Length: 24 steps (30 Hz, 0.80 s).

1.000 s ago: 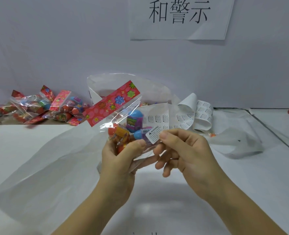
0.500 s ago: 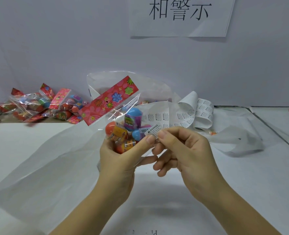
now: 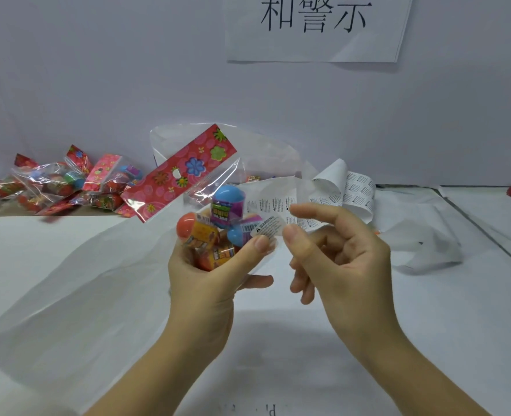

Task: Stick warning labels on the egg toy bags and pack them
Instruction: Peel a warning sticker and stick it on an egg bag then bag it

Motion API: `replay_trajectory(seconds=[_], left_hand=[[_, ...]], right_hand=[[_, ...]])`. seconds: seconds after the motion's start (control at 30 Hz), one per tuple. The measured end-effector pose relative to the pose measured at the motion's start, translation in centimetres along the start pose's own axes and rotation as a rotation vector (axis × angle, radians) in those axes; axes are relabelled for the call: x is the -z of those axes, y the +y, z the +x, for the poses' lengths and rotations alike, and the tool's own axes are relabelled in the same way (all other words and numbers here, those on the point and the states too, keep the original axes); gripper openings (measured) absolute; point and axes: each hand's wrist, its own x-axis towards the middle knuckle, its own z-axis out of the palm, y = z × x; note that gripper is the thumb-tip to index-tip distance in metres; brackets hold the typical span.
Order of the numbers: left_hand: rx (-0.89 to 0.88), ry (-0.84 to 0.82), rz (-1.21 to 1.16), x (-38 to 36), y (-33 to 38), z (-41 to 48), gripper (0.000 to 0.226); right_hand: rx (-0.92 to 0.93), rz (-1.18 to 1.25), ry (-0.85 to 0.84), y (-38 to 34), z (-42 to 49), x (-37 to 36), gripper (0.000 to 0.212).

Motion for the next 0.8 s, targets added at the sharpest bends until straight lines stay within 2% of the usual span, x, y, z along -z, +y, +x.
replay_trajectory(seconds=[0.13,0.23,0.4,0.53,0.8], left_hand=[[0.005,-0.003,0.022,-0.07,0.00,-0.13,0.093],[-0.011,-0.017,0.040,-0.13,0.00,-0.24,0.095],[-0.026,-0.043,0.029,-0.25,-0.16,-0.58,0.076],[-0.047,-0.048,0.031,-0.27,-0.24,-0.63,0.072],[-0.063,-0.051,0.064,-0.09,-0.12,-0.43,0.080]], right_hand=[[0.018,-0.007,-0.032,0.19,0.38,0.15,0.003],[0.006,-0.003,-0.026,0.19,0.47,0.27,0.008],[-0.013,-0.040,-0.023,0.05,0.61,0.24,0.007],[-0.005,-0.067,-0.012,0.11,0.61,0.29,0.008],[0.071,-0.081,-0.039,0.42,0.73,0.45,0.017]])
